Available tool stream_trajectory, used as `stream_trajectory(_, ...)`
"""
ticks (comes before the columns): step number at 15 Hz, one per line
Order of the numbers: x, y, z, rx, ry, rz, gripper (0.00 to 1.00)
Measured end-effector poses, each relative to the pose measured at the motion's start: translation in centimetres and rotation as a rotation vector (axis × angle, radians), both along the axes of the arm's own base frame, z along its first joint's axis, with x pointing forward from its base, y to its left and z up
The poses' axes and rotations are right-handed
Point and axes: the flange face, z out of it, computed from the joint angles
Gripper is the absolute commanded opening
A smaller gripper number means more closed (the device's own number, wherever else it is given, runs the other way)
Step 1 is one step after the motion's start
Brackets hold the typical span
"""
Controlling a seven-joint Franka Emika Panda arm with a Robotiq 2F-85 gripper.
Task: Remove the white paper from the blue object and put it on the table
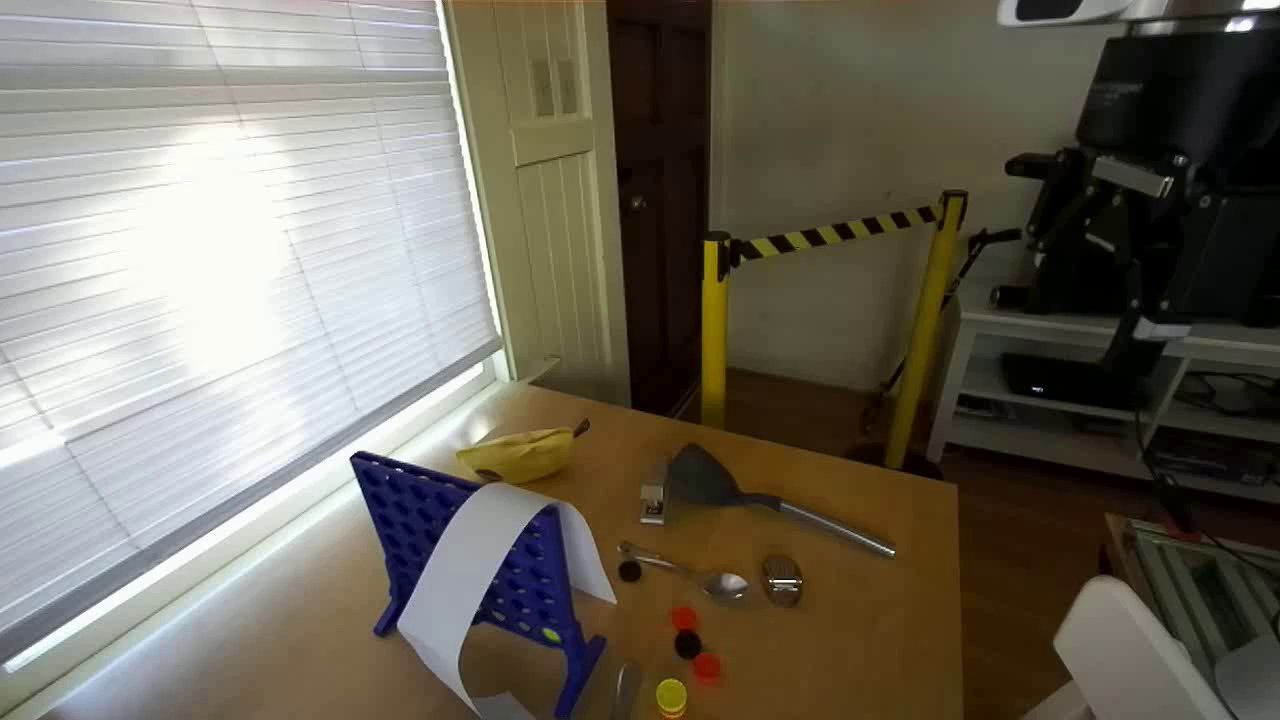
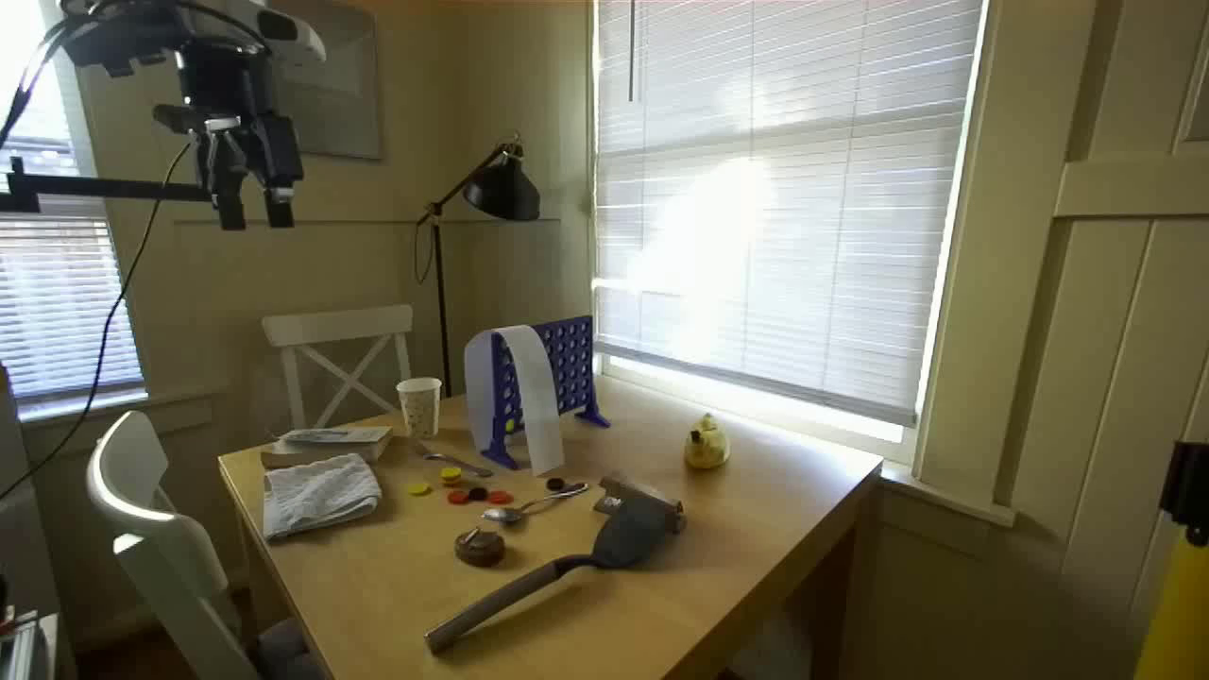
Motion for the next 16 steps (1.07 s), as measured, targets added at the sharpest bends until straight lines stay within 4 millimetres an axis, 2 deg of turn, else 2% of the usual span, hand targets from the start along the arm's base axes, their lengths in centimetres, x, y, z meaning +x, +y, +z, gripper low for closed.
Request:
stream_trajectory(11,0.3,0.1,0.0,0.005,-0.013,0.000,1.00)
stream_trajectory(13,1.6,0.3,-0.2,0.017,-0.046,0.001,1.00)
stream_trajectory(16,5.1,1.2,-1.0,0.047,-0.104,0.008,1.00)
